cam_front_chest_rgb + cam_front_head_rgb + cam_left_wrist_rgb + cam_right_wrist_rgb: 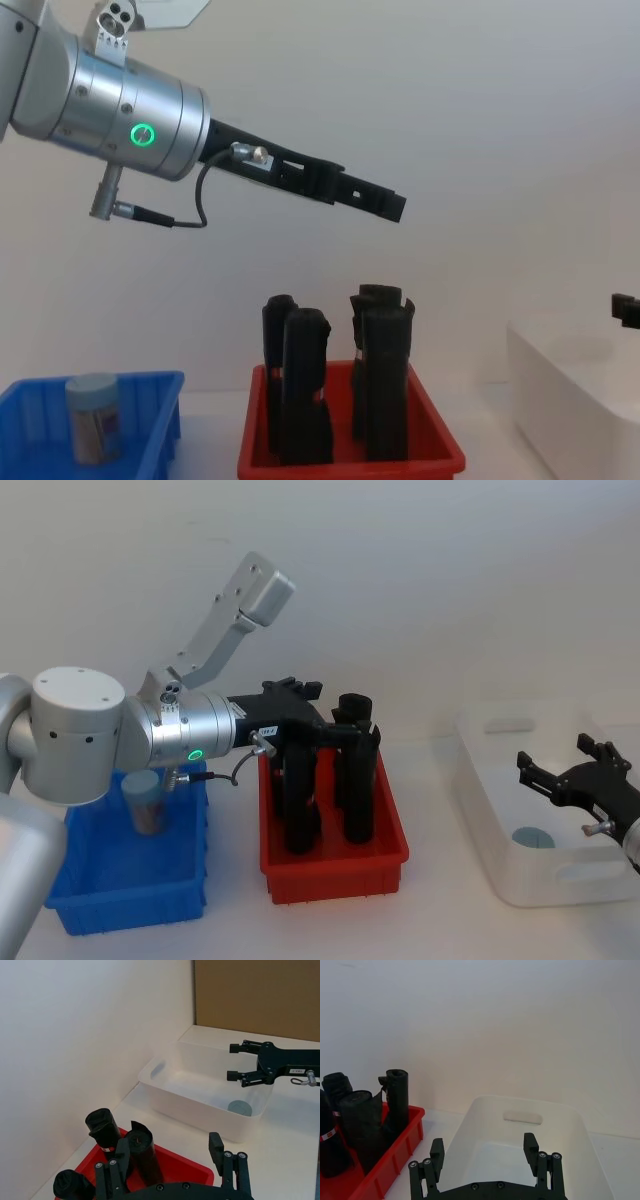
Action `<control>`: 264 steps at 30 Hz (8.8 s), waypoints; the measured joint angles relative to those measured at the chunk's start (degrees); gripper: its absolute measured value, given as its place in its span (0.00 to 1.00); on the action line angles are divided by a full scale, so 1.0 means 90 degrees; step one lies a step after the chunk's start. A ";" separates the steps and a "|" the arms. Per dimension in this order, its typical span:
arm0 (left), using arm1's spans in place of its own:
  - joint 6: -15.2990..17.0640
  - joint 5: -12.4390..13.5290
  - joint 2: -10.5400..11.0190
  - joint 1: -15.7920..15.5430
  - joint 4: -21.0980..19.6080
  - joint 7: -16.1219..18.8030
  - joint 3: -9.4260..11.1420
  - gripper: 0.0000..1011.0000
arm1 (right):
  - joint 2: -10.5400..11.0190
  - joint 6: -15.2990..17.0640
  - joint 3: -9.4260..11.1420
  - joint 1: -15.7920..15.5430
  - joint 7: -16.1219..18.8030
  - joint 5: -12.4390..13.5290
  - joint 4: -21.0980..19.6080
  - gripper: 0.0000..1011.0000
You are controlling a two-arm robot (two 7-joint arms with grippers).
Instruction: Pick the cotton swabs from the blue box and place them into the white box.
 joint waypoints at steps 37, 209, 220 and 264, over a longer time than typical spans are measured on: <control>-0.2501 -0.0073 0.0372 0.1737 -0.0751 0.2923 0.0345 0.99 | -0.0226 -0.0386 -0.0444 -0.1355 -0.0787 -0.0309 -0.2052 0.99; -0.3844 -0.0107 0.0564 0.2661 -0.1148 0.4486 0.0524 0.99 | -0.2072 -0.1524 -0.0998 0.2940 0.1884 -0.1145 0.4760 0.99; -0.3844 -0.0107 0.0564 0.2661 -0.1148 0.4486 0.0524 0.99 | -0.2312 -0.1911 -0.1058 0.3533 0.2074 -0.1154 0.5838 0.99; -0.3844 -0.0107 0.0564 0.2661 -0.1148 0.4486 0.0524 0.99 | -0.2190 -0.1939 -0.0902 0.3108 0.1767 -0.0932 0.4450 0.48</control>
